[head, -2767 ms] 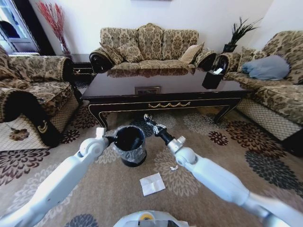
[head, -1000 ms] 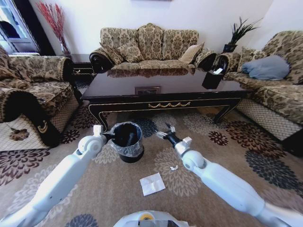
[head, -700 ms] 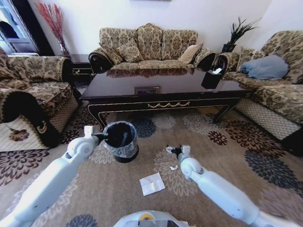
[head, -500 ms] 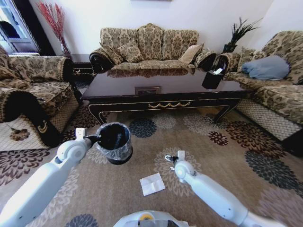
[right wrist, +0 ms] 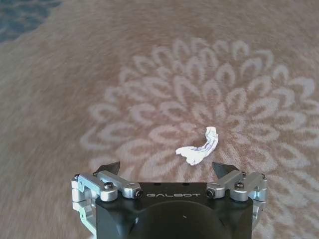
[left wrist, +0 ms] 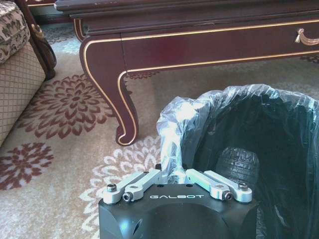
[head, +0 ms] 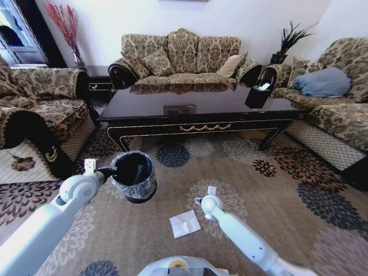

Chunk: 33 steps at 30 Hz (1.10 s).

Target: Move to the front of the table and pick up the trash from the floor, then place it into the trash bin.

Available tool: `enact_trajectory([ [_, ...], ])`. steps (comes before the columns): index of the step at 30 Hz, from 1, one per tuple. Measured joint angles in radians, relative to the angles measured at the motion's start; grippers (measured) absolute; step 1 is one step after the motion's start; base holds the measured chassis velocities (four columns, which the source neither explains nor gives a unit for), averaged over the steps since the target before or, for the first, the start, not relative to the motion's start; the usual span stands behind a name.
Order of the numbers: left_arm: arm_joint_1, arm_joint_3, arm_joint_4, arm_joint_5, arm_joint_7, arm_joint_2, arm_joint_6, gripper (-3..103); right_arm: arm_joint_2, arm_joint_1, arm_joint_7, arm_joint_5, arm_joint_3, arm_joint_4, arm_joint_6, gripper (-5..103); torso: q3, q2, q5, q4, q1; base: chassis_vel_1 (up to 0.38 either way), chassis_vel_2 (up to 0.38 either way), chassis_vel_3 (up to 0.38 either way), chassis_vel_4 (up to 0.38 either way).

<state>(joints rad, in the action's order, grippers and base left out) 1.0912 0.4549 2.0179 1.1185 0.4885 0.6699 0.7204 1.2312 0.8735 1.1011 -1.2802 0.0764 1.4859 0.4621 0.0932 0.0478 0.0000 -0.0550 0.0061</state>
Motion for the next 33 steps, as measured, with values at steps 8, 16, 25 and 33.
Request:
enact_trajectory([
  [8,0.034,0.034,0.019,0.011,0.003,-0.005,0.0,3,0.06,-0.009,-0.083,0.152,-0.089,-0.152,-0.071,100,0.0,0.0,-0.0002,-0.0003,0.0,0.0,0.0,0.0,0.0],
  [16,0.107,0.095,0.046,0.012,0.006,-0.014,0.001,3,0.092,-0.036,-0.152,0.181,-0.169,-0.272,-0.103,100,0.0,0.0,-0.0001,0.0,0.0,0.0,0.0,0.0,0.0],
  [25,0.131,0.109,0.056,0.011,0.007,-0.016,0.002,3,0.114,-0.04,-0.205,0.234,-0.206,-0.366,-0.127,100,0.0,0.0,0.0,-0.0002,0.0,0.0,0.0,0.0,0.0],
  [33,0.148,0.117,0.06,0.007,0.007,-0.013,0.002,3,0.116,-0.046,-0.262,0.278,-0.202,-0.43,-0.158,77,0.0,0.0,0.0,-0.0002,0.0,0.0,0.0,0.0,0.0],
])
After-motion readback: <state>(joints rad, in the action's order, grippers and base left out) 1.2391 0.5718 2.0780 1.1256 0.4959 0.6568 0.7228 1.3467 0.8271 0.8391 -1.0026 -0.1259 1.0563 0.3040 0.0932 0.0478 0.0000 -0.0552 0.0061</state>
